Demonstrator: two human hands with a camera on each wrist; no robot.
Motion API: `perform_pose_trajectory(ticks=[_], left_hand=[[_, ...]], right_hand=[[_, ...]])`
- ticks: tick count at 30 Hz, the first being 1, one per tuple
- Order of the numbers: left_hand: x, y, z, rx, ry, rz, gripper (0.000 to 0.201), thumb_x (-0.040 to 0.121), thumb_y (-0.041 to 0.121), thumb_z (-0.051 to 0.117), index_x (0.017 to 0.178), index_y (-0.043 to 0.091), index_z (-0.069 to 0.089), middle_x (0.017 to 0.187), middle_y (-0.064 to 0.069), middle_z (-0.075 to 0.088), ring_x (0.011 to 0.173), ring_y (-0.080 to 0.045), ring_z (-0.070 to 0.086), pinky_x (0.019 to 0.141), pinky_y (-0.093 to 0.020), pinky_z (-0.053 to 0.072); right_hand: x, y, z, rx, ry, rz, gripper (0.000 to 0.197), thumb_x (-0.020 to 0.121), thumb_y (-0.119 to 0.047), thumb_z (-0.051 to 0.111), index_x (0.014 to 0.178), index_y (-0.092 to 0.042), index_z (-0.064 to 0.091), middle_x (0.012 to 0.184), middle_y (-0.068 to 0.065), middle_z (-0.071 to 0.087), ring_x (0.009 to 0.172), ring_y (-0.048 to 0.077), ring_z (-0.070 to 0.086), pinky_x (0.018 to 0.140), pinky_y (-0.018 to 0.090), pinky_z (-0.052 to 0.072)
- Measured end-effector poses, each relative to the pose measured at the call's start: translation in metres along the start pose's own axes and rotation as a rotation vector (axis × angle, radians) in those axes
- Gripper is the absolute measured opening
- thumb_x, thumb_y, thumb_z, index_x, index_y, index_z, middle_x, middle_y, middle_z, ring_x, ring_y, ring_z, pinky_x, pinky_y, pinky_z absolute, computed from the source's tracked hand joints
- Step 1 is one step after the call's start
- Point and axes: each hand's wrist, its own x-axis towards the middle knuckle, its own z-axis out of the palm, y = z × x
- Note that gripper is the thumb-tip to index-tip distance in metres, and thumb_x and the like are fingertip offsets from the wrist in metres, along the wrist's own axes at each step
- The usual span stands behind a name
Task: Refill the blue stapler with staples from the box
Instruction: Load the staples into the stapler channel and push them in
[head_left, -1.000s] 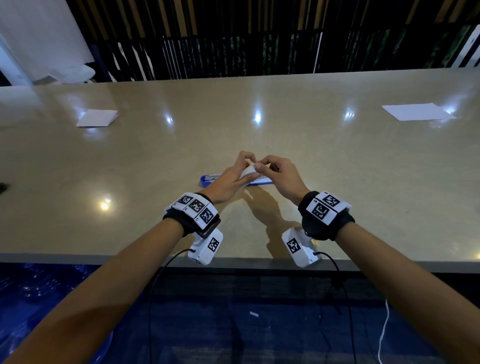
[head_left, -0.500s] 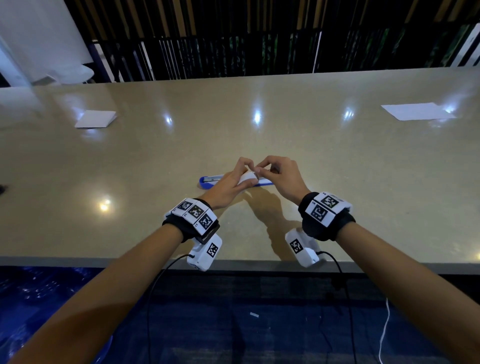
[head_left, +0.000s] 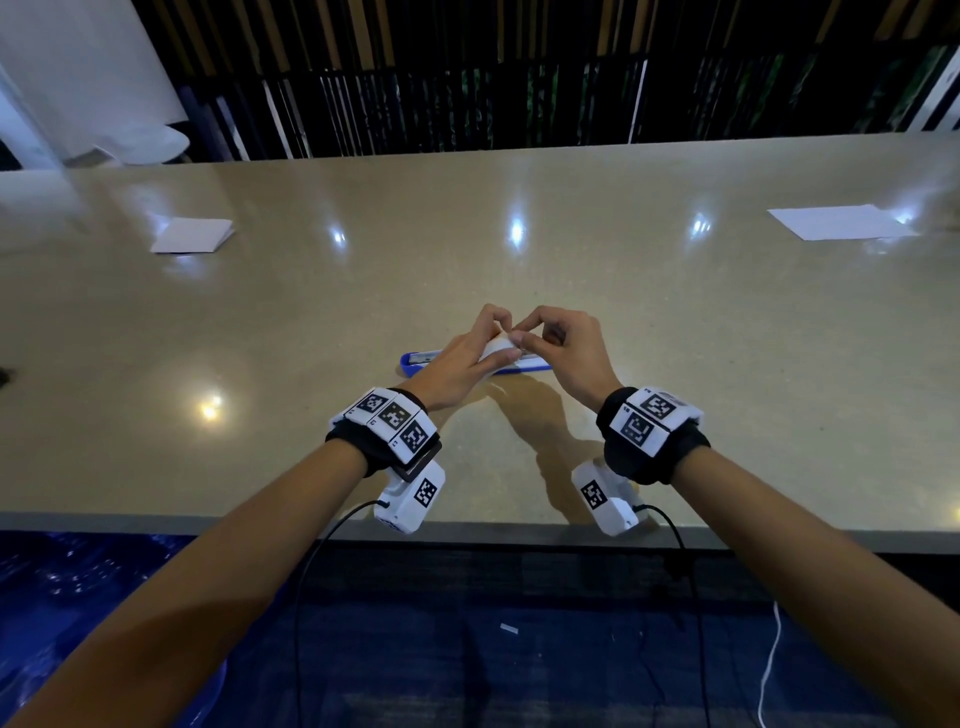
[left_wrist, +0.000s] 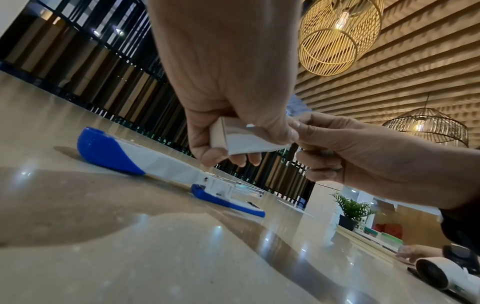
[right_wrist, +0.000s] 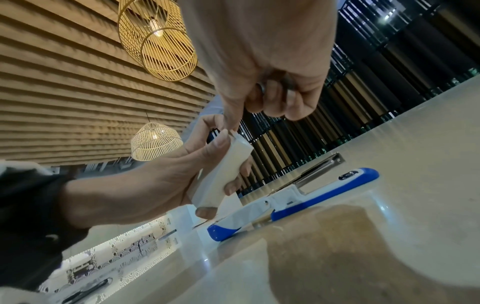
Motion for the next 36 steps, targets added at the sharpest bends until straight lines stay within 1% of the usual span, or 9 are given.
perform_pose_trajectory(ticks=[6, 10, 13, 18, 22, 26, 30, 33, 36], left_hand=[[0.001, -0.004, 0.001, -0.041, 0.048, -0.014, 0.035, 0.098, 0.030, 0.045, 0.122, 0.029, 0.019, 0.103, -0.016, 0.061, 0.079, -0.020, 0.062, 0.073, -0.025, 0.050], [-0.002, -0.003, 0.001, 0.019, 0.041, -0.038, 0.036, 0.099, 0.030, 0.043, 0.128, 0.017, 0.026, 0.101, -0.013, 0.058, 0.078, -0.018, 0.060, 0.071, -0.025, 0.049], [-0.004, -0.006, 0.001, 0.050, 0.023, -0.060, 0.027, 0.099, 0.031, 0.043, 0.118, 0.015, 0.034, 0.105, -0.008, 0.058, 0.082, -0.015, 0.058, 0.072, -0.024, 0.049], [-0.014, -0.002, 0.015, 0.143, -0.171, -0.092, 0.016, 0.097, 0.027, 0.049, 0.107, 0.023, 0.038, 0.105, -0.013, 0.056, 0.084, -0.019, 0.052, 0.076, -0.032, 0.044], [-0.022, 0.011, 0.042, 0.430, -0.447, -0.124, 0.028, 0.097, 0.029, 0.046, 0.124, 0.028, 0.038, 0.131, -0.001, 0.039, 0.119, -0.021, 0.038, 0.103, -0.048, 0.036], [-0.015, 0.022, 0.043, 0.541, -0.520, -0.167, 0.051, 0.094, 0.045, 0.045, 0.140, 0.033, 0.026, 0.141, 0.001, 0.033, 0.132, -0.024, 0.031, 0.109, -0.060, 0.020], [0.002, 0.024, 0.029, 0.280, -0.152, -0.144, 0.044, 0.096, 0.041, 0.046, 0.131, 0.014, 0.046, 0.133, -0.007, 0.043, 0.117, -0.019, 0.044, 0.098, -0.036, 0.041], [0.019, 0.023, 0.021, 0.074, 0.146, -0.144, 0.028, 0.098, 0.022, 0.048, 0.114, 0.001, 0.058, 0.114, -0.017, 0.062, 0.094, -0.017, 0.055, 0.079, -0.023, 0.043], [0.032, 0.025, 0.020, -0.136, 0.246, -0.251, 0.028, 0.094, 0.019, 0.056, 0.108, -0.004, 0.062, 0.104, -0.022, 0.069, 0.084, -0.019, 0.061, 0.069, -0.017, 0.048]], right_hand=[[-0.002, 0.003, -0.001, 0.148, -0.090, 0.125, 0.020, 0.091, -0.014, 0.059, 0.101, -0.003, 0.072, 0.054, -0.019, 0.056, 0.052, 0.002, 0.042, 0.057, 0.012, 0.036], [-0.005, -0.001, -0.002, 0.111, -0.186, 0.176, 0.028, 0.097, -0.014, 0.047, 0.111, -0.002, 0.068, 0.101, 0.012, 0.070, 0.090, 0.021, 0.063, 0.078, 0.017, 0.047], [-0.004, -0.003, -0.007, 0.099, -0.265, 0.294, 0.031, 0.099, -0.019, 0.036, 0.107, -0.008, 0.064, 0.081, -0.003, 0.059, 0.066, 0.005, 0.049, 0.055, 0.010, 0.040], [0.004, 0.016, -0.018, 0.117, -0.179, 0.631, 0.015, 0.081, -0.021, 0.029, 0.066, -0.021, 0.028, 0.062, 0.000, 0.030, 0.049, 0.014, 0.023, 0.044, 0.023, 0.020], [0.004, 0.031, -0.025, 0.034, -0.205, 0.622, 0.016, 0.093, -0.009, 0.035, 0.079, -0.014, 0.032, 0.064, 0.001, 0.029, 0.049, 0.013, 0.024, 0.039, 0.020, 0.021], [0.007, 0.043, -0.028, -0.090, -0.273, 0.522, 0.024, 0.092, 0.001, 0.036, 0.072, -0.008, 0.046, 0.059, -0.001, 0.030, 0.049, 0.013, 0.025, 0.041, 0.014, 0.023], [0.005, 0.041, -0.031, -0.069, -0.256, 0.455, 0.024, 0.098, -0.002, 0.040, 0.122, -0.002, 0.044, 0.088, 0.005, 0.055, 0.066, 0.003, 0.045, 0.050, 0.006, 0.039], [0.004, 0.033, -0.031, -0.043, -0.198, 0.295, 0.052, 0.095, 0.001, 0.047, 0.141, -0.001, 0.024, 0.102, 0.014, 0.064, 0.080, 0.015, 0.057, 0.060, -0.001, 0.042], [0.004, 0.029, -0.025, -0.094, -0.157, 0.140, 0.073, 0.092, 0.002, 0.052, 0.149, -0.005, 0.007, 0.107, 0.021, 0.069, 0.093, 0.028, 0.065, 0.078, 0.011, 0.044]])
